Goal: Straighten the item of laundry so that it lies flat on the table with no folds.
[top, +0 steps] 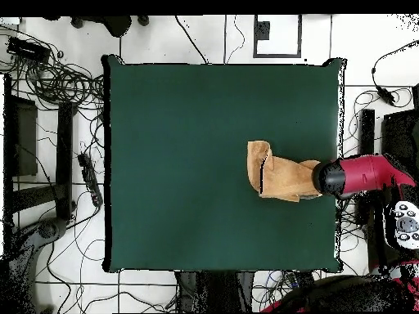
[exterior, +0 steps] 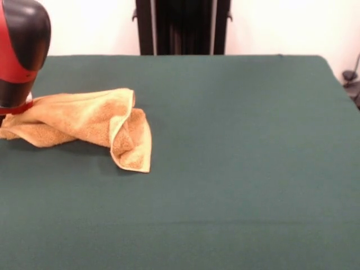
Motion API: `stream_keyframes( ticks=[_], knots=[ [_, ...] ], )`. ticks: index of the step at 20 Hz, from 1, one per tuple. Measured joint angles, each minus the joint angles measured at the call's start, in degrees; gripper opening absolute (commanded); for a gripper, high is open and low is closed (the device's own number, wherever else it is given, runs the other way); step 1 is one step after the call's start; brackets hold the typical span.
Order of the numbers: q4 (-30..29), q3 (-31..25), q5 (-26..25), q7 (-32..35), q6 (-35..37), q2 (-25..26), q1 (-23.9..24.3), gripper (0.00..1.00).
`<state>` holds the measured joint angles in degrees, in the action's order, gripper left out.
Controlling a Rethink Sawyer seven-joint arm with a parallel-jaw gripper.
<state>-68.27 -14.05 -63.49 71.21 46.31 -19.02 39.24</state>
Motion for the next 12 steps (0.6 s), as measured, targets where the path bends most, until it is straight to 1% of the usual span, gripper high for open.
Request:
stream_keyframes(
  ticks=[3, 4, 7, 8, 12],
  knots=[
    [-1.1, 0.0, 0.7, 0.0, 0.0, -0.6, 0.1, 0.0],
    [-2.5, -0.1, 1.9, 0.0, 0.0, -1.4, 0.4, 0.0],
    [-4.2, -0.3, 3.5, 0.0, -0.2, -2.7, 1.1, 0.0],
    [-6.4, -0.7, 5.7, 0.0, -0.6, -4.4, 2.2, 0.0],
    [-10.6, -1.3, 9.4, 0.0, -1.1, -7.5, 3.6, 0.0]
  ],
)
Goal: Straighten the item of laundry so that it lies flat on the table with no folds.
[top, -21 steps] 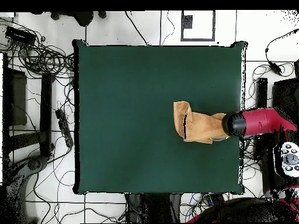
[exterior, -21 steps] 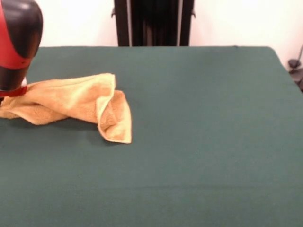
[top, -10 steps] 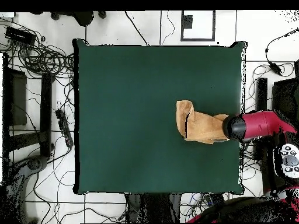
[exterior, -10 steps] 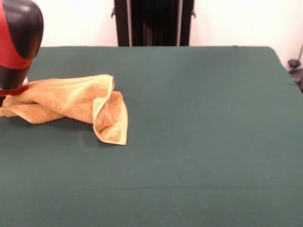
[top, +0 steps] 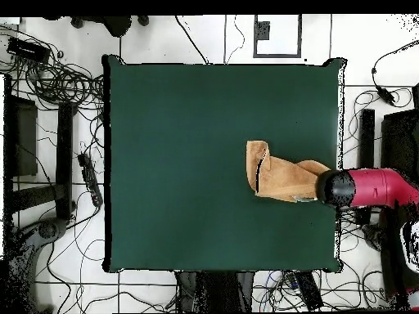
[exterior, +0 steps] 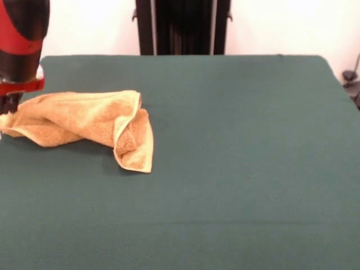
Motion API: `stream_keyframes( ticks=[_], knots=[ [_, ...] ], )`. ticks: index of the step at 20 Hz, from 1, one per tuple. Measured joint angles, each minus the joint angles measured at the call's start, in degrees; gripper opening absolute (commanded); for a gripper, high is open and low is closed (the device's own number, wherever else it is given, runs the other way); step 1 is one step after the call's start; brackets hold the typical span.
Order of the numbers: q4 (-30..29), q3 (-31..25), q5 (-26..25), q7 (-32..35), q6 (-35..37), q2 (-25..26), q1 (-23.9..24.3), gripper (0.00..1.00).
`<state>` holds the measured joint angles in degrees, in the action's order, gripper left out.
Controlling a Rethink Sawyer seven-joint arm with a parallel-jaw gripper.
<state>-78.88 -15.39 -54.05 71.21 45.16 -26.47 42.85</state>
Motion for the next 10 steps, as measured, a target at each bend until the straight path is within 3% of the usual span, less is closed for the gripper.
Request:
stream_keyframes(
  ticks=[10],
  knots=[
    [-8.6, -1.9, 5.6, 0.0, -4.0, -5.9, 0.8, 0.0]
  ],
)
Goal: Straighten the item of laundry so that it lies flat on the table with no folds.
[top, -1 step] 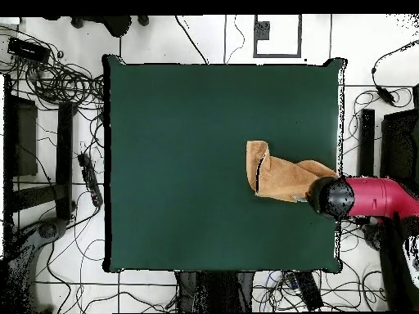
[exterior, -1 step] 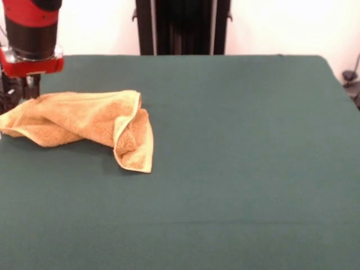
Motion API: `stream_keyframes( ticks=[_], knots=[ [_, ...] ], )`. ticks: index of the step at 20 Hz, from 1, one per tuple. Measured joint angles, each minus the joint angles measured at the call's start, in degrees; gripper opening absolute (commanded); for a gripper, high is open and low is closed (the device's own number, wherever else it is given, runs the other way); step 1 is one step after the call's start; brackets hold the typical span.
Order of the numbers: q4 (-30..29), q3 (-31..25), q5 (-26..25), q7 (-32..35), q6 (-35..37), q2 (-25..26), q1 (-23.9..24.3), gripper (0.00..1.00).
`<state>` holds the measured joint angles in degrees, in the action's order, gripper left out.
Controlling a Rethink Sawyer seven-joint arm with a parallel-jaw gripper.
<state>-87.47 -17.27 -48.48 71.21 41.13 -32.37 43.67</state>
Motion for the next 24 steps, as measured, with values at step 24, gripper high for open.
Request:
stream_keyframes(
  ticks=[24],
  knots=[
    [-5.2, -4.3, 15.1, 0.0, -19.3, -0.8, -0.6, 0.0]
  ],
)
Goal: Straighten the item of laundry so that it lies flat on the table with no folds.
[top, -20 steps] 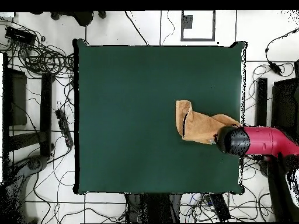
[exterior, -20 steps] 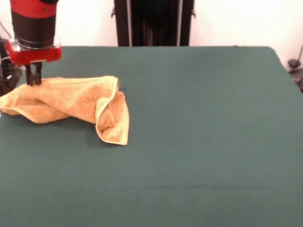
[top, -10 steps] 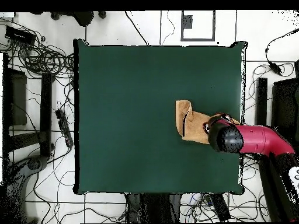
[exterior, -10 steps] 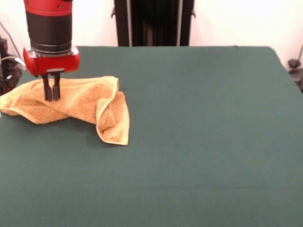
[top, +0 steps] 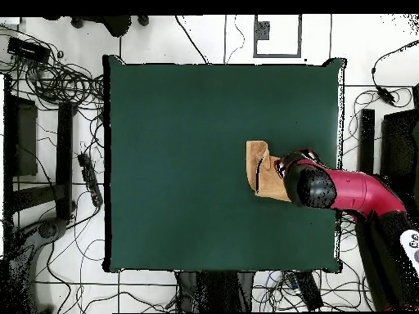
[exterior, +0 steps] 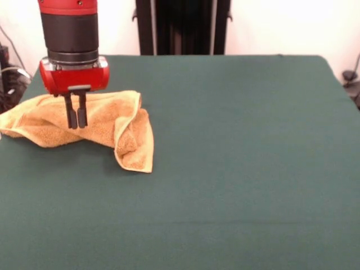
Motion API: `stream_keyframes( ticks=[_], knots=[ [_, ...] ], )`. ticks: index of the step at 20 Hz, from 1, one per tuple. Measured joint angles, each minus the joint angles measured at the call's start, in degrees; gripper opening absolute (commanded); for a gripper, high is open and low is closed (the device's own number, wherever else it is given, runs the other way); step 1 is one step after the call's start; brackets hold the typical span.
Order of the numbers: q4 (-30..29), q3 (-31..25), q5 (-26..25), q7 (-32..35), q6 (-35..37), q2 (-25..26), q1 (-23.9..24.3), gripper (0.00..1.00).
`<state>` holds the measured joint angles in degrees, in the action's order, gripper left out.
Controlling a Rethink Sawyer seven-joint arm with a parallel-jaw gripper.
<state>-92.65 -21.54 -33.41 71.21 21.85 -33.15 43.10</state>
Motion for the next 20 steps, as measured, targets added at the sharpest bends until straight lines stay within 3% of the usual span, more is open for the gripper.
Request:
stream_keyframes(
  ticks=[6, 20],
  knots=[
    [0.0, 0.0, 1.7, 0.0, -0.5, -0.1, -1.2, 0.0],
    [0.0, 1.1, 4.0, 0.1, -7.8, 3.6, -9.2, 0.0]
  ],
)
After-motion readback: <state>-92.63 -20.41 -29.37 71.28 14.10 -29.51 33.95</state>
